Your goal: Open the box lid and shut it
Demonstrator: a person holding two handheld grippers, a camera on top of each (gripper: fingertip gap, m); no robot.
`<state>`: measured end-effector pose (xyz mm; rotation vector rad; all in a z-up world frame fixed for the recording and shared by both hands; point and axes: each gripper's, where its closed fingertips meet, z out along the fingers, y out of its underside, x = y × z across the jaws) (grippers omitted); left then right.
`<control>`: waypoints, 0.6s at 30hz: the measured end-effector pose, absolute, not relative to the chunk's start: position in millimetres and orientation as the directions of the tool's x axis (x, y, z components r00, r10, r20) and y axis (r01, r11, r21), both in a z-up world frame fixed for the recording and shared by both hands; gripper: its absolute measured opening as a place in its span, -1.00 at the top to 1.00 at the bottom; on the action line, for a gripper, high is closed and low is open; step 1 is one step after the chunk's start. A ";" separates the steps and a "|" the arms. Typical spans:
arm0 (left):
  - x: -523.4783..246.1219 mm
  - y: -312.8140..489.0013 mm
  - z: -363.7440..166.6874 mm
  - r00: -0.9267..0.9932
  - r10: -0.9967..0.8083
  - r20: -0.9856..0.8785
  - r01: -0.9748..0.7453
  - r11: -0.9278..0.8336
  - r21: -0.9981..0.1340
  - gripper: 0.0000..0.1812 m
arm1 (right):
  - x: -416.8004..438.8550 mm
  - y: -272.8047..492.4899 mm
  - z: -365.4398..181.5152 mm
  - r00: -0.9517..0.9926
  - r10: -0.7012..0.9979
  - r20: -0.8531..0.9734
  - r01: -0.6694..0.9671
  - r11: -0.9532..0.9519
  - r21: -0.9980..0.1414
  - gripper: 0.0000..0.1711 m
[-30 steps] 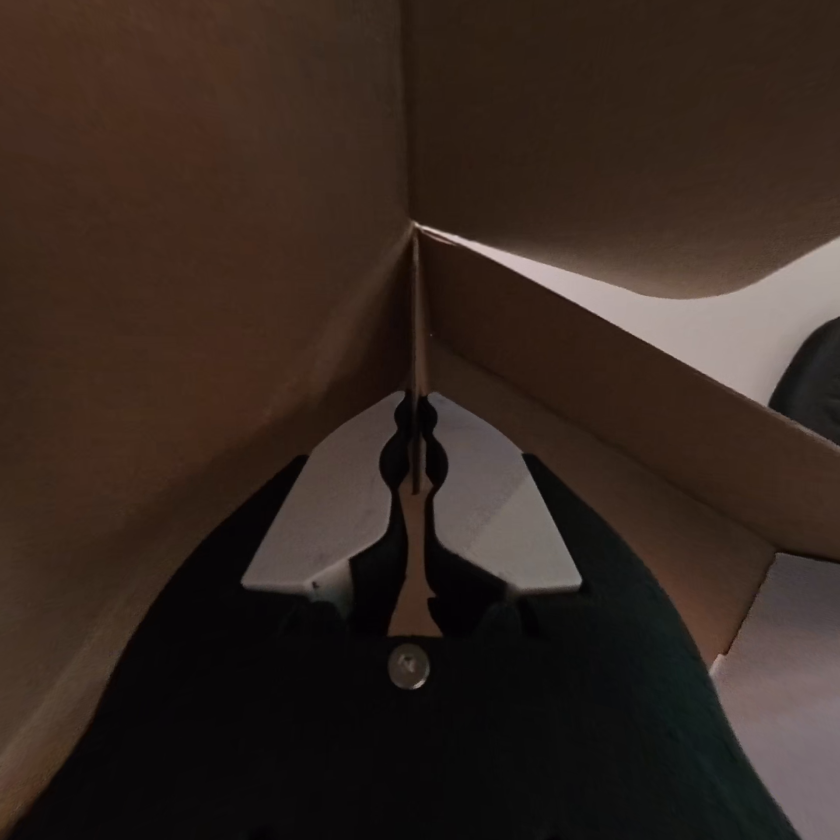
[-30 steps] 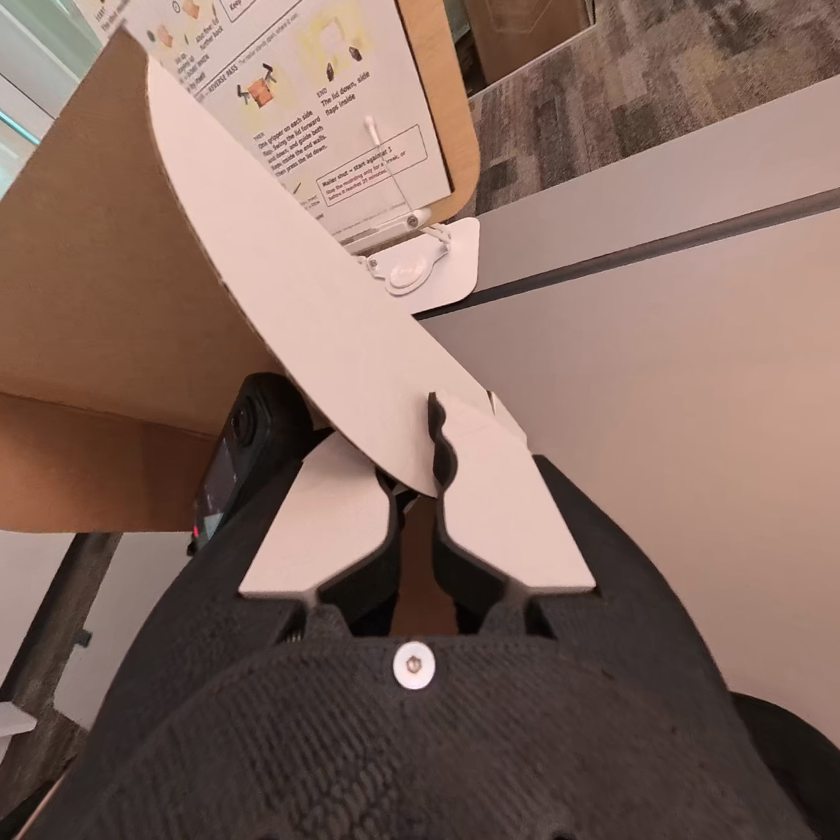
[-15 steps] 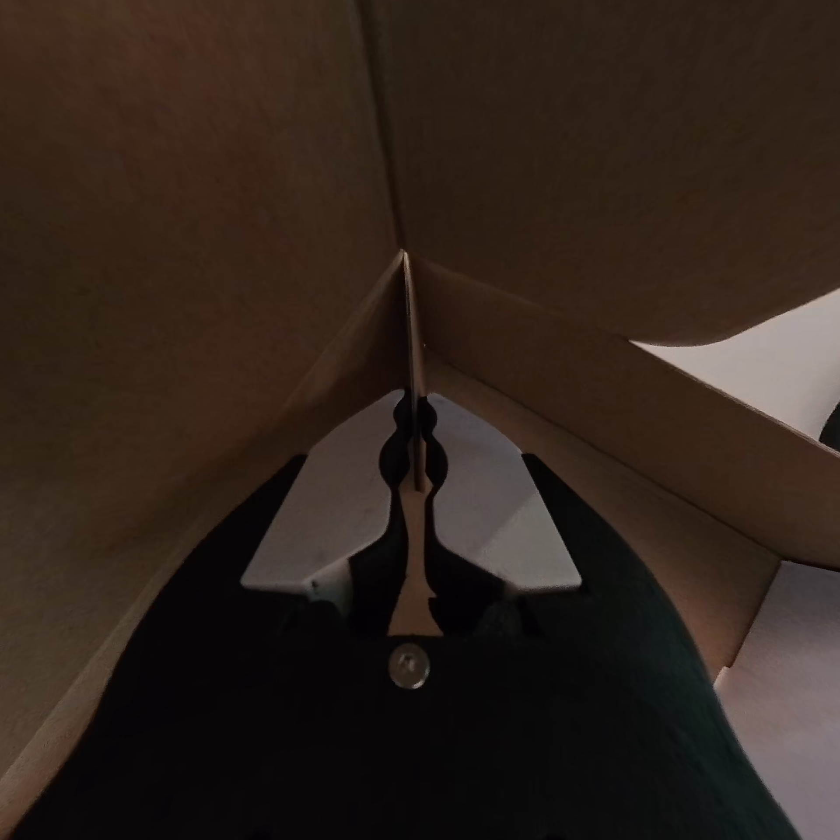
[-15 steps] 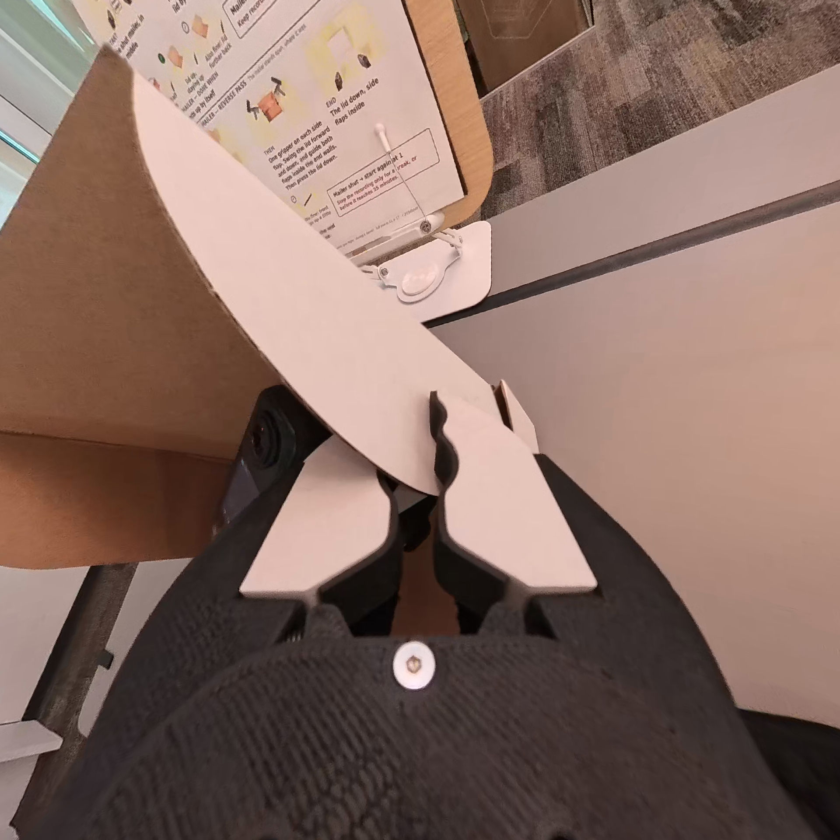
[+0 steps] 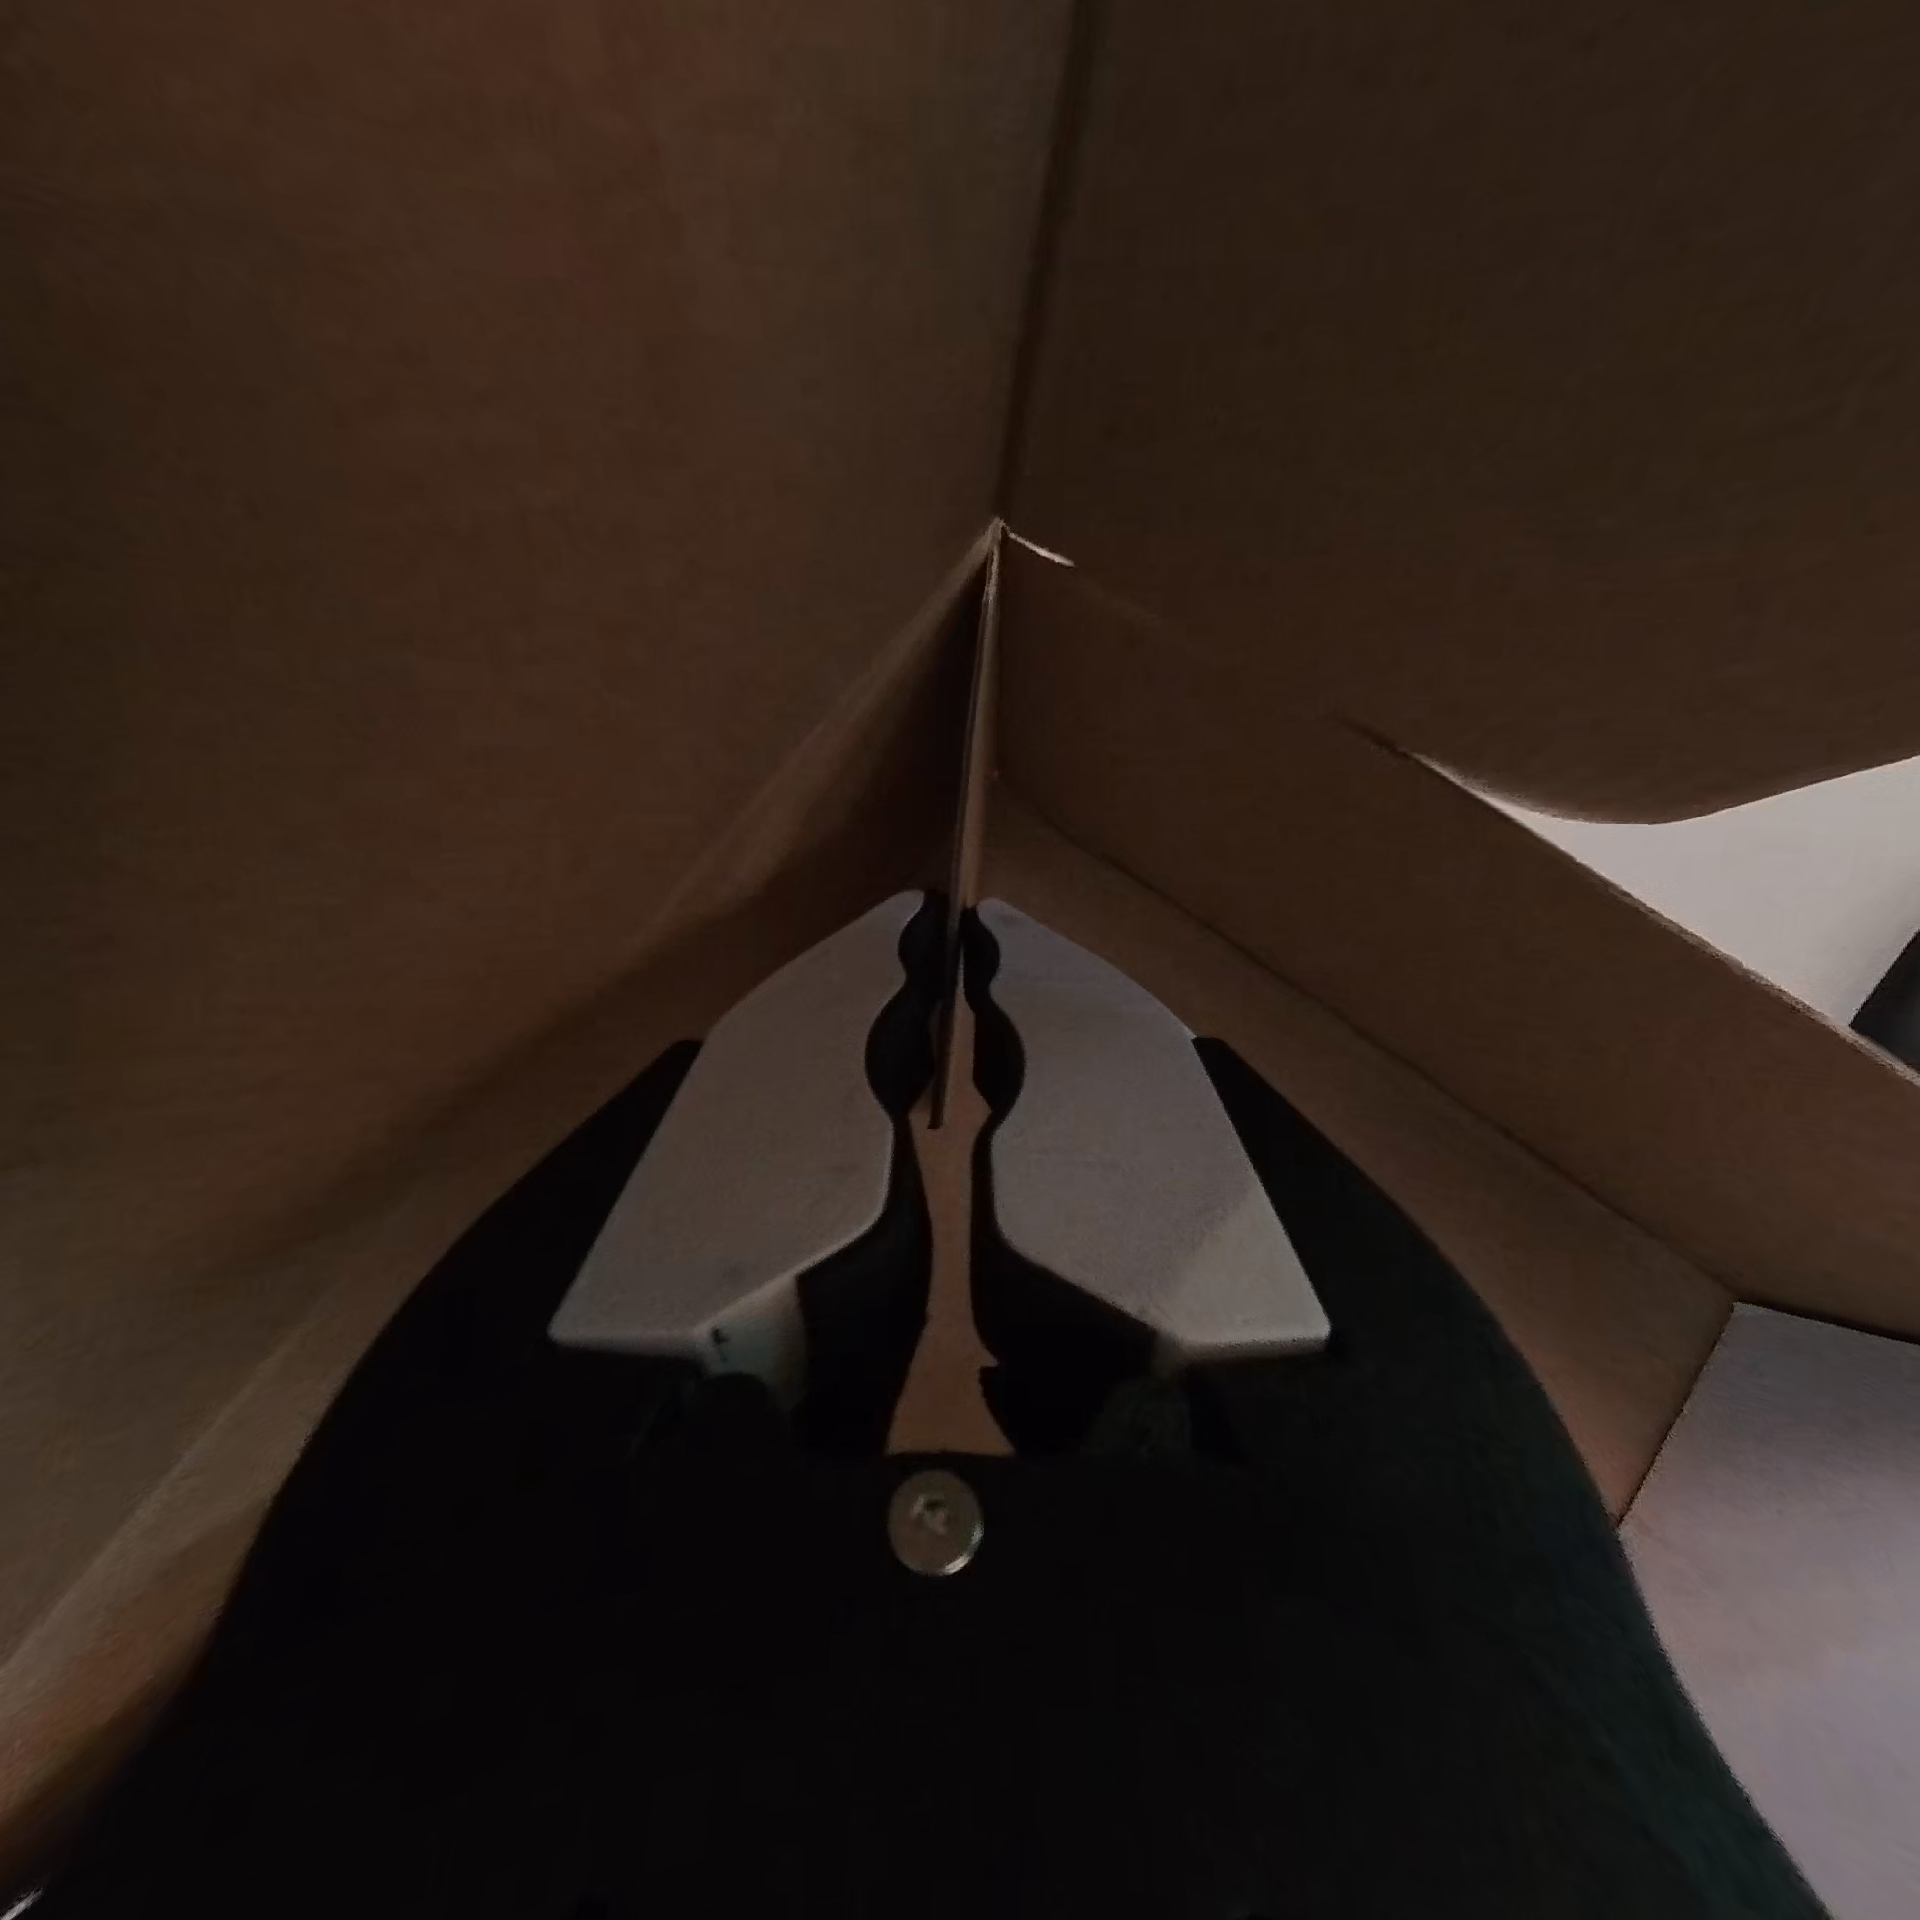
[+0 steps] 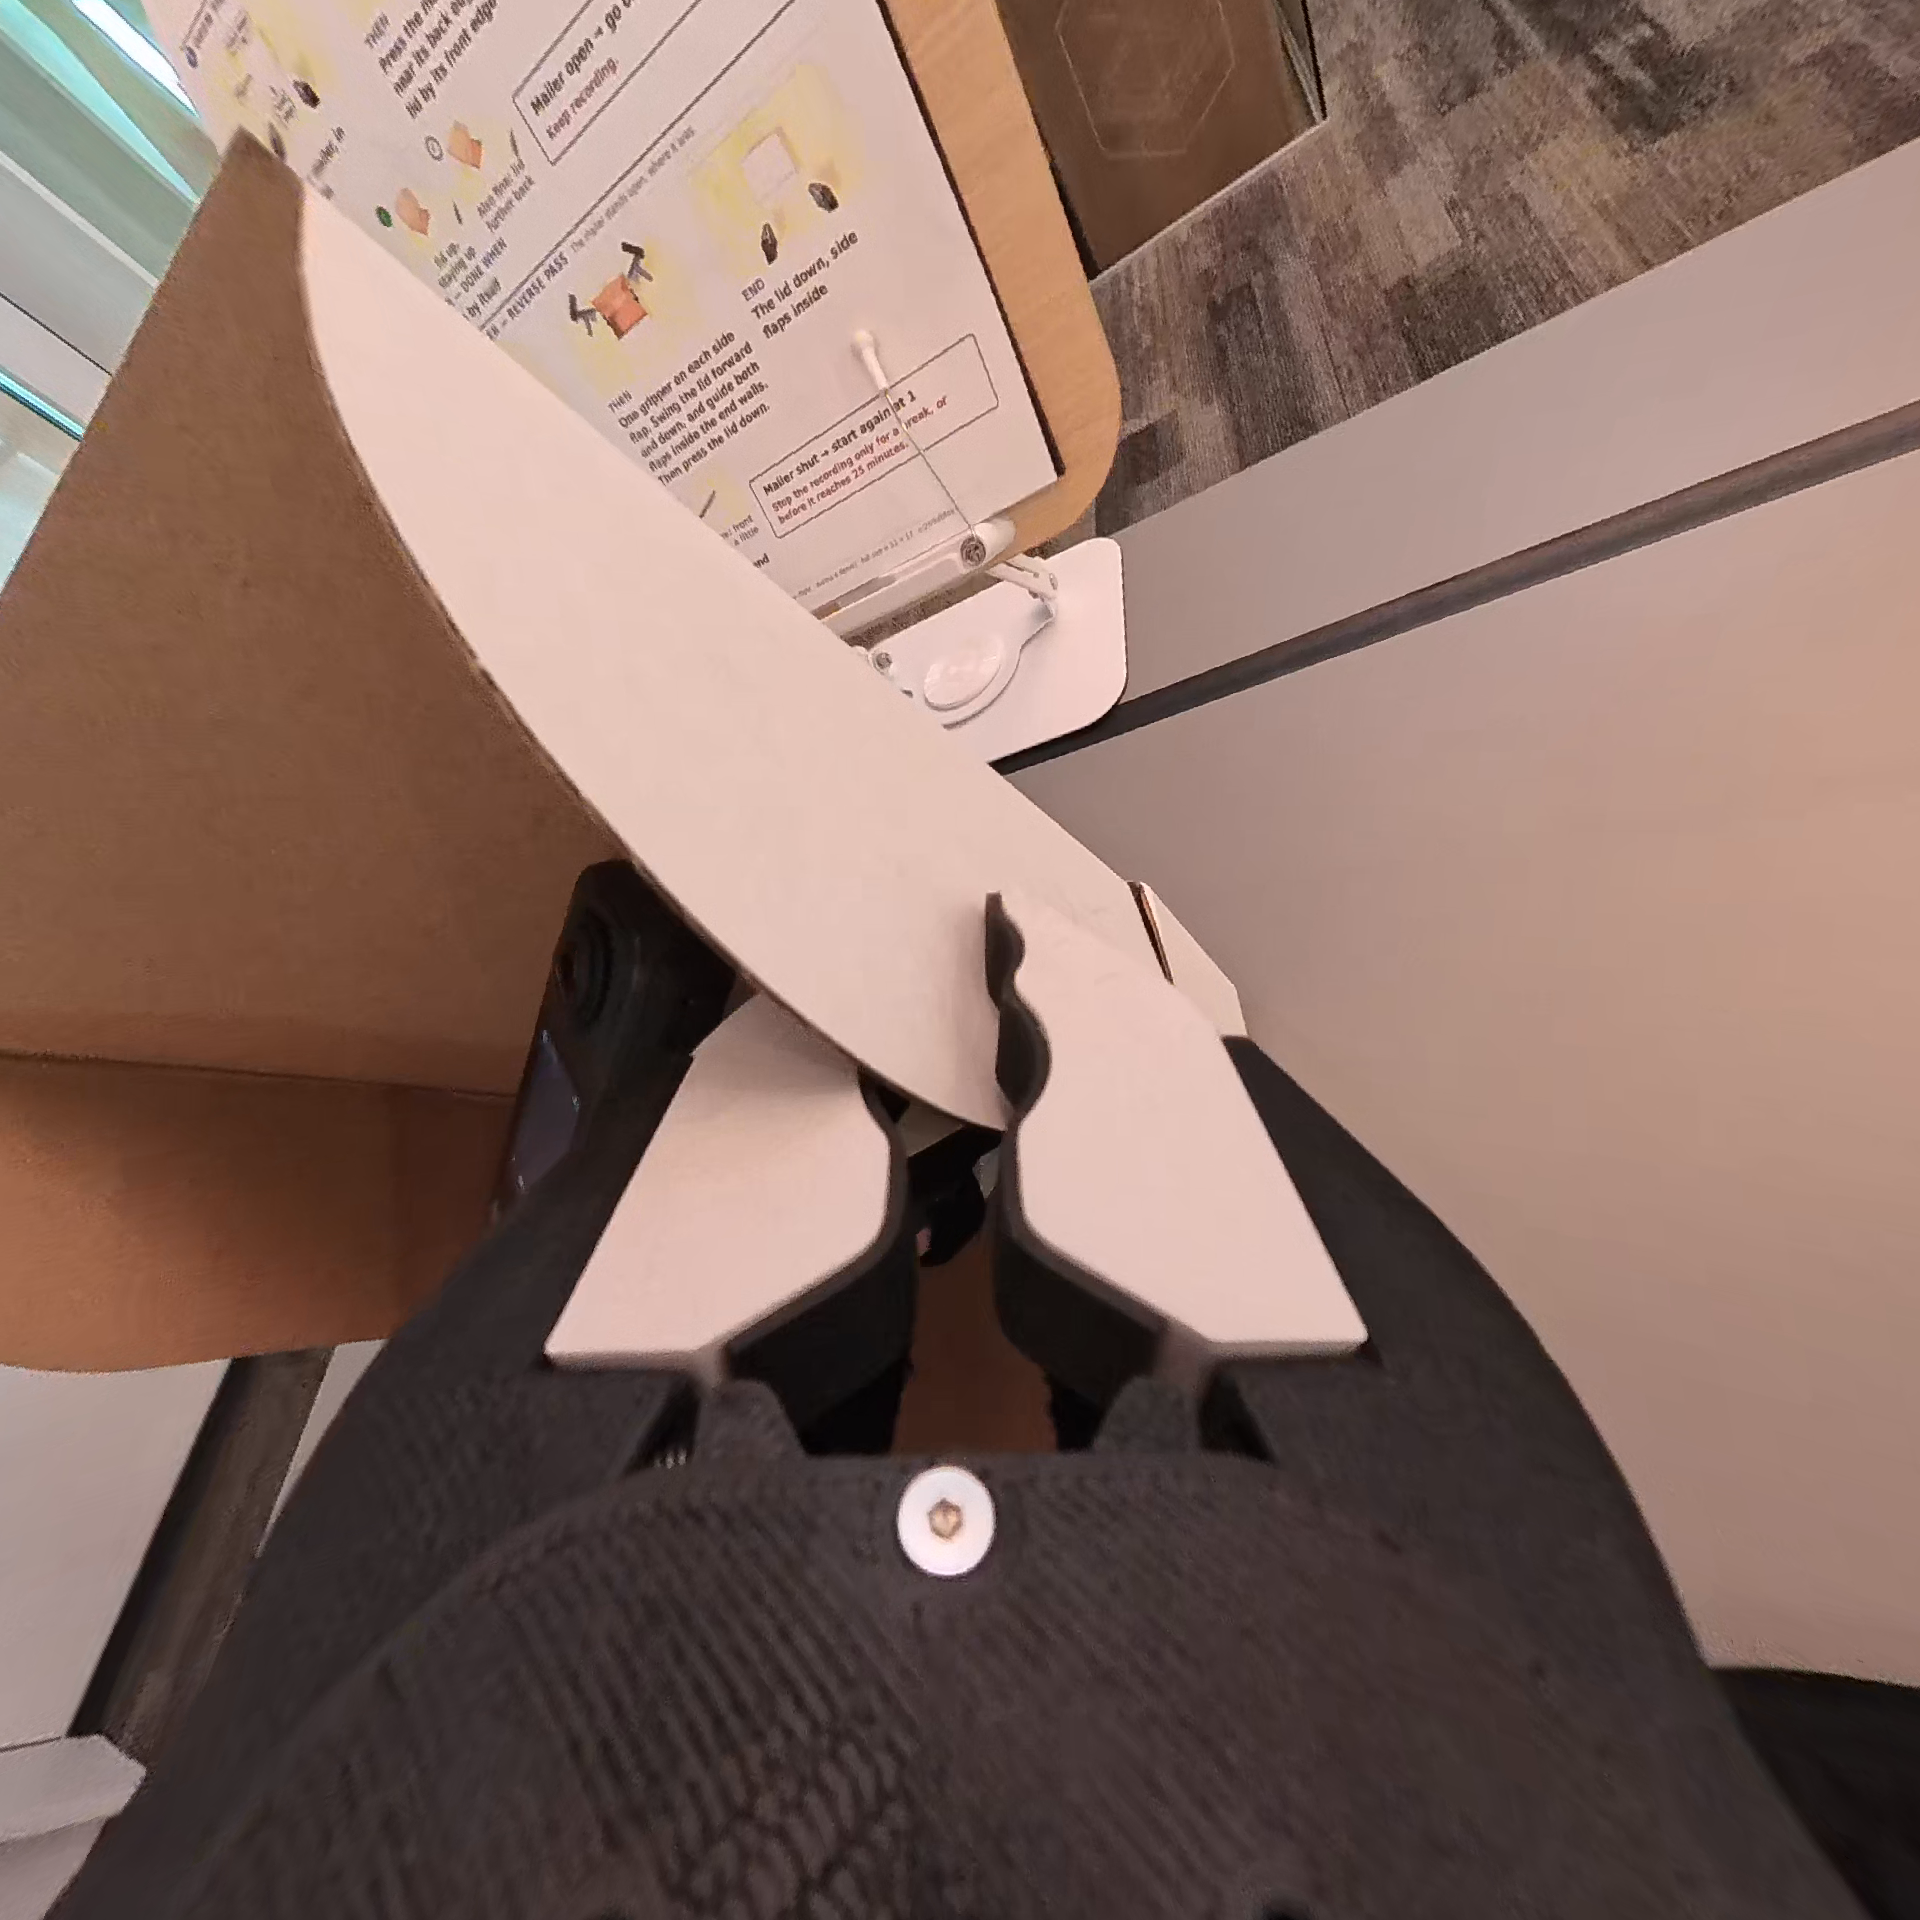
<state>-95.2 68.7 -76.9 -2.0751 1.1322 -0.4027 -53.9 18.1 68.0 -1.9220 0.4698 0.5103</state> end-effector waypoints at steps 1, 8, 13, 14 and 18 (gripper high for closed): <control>-94.8 68.1 -77.2 0.561 -0.825 -0.063 -0.596 -0.350 -0.722 0.99 | -54.1 18.1 68.4 0.824 -0.087 -0.560 -0.549 -0.370 -0.750 0.87; -95.9 68.5 -76.7 0.552 -0.825 -0.123 -0.627 -0.314 -0.713 0.98 | -64.1 19.8 70.0 0.785 -0.109 -0.610 -0.596 -0.401 -0.695 0.82; -96.1 68.9 -76.4 0.558 -0.826 -0.081 -0.604 -0.337 -0.722 0.99 | -66.2 19.3 70.3 0.769 -0.116 -0.629 -0.617 -0.394 -0.681 0.82; -95.9 68.5 -76.6 0.556 -0.827 -0.080 -0.604 -0.337 -0.722 0.99 | -67.2 19.7 70.2 0.764 -0.122 -0.634 -0.624 -0.391 -0.677 0.81; -95.1 67.7 -76.8 0.549 -0.829 -0.104 -0.618 -0.319 -0.719 0.99 | -69.9 22.9 70.4 0.784 -0.155 -0.601 -0.607 -0.398 -0.688 0.82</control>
